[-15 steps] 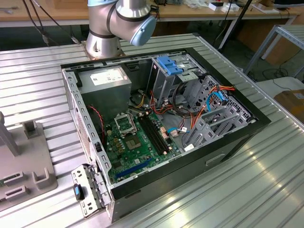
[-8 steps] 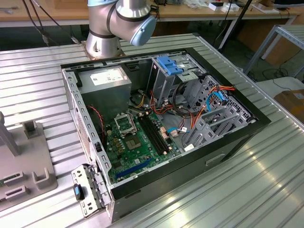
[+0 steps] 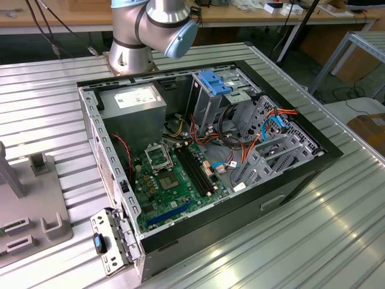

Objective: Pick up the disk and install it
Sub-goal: 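Reach for the disk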

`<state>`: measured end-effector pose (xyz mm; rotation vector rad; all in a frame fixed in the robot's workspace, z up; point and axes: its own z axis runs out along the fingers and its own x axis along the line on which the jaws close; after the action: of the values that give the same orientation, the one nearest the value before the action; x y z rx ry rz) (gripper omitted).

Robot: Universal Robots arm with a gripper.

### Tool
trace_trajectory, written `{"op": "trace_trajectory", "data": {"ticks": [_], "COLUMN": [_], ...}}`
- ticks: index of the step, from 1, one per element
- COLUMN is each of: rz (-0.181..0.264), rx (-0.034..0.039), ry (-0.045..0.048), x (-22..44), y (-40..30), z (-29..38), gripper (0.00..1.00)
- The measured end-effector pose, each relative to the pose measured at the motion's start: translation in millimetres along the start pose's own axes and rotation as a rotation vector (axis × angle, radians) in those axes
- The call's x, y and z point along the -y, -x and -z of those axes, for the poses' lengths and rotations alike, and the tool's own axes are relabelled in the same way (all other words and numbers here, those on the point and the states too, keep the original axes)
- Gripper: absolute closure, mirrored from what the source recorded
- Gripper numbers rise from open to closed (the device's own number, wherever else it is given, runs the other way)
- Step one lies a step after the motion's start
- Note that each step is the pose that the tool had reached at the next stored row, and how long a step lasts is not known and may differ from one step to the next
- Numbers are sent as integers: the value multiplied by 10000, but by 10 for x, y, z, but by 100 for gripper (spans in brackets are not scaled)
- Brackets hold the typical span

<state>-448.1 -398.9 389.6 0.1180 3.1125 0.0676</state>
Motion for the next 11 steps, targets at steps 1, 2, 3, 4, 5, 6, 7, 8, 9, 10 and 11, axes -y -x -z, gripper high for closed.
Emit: {"op": "trace_trajectory", "data": {"ticks": [1,2,3,4,5,6,7,8,9,10,11], "rz": [0,0,0,0,1,1,2,1,0,-1,-1], "rx": [1,0,-1,-1,-1,0,0,-1,-1,1,0], "ry": [0,0,-1,0,-1,0,0,0,0,1,0], "x": [2,4,6,7,10,11,11,10,10,1,-21], "y": [-23,-57,-75,-97,-122,-134,-134,-135,-136,-138,-139], "z": [0,1,1,-1,-2,-2,-2,-2,-1,-3,-4], "gripper": [89,89,89,89,89,89,89,89,89,89,89]}}
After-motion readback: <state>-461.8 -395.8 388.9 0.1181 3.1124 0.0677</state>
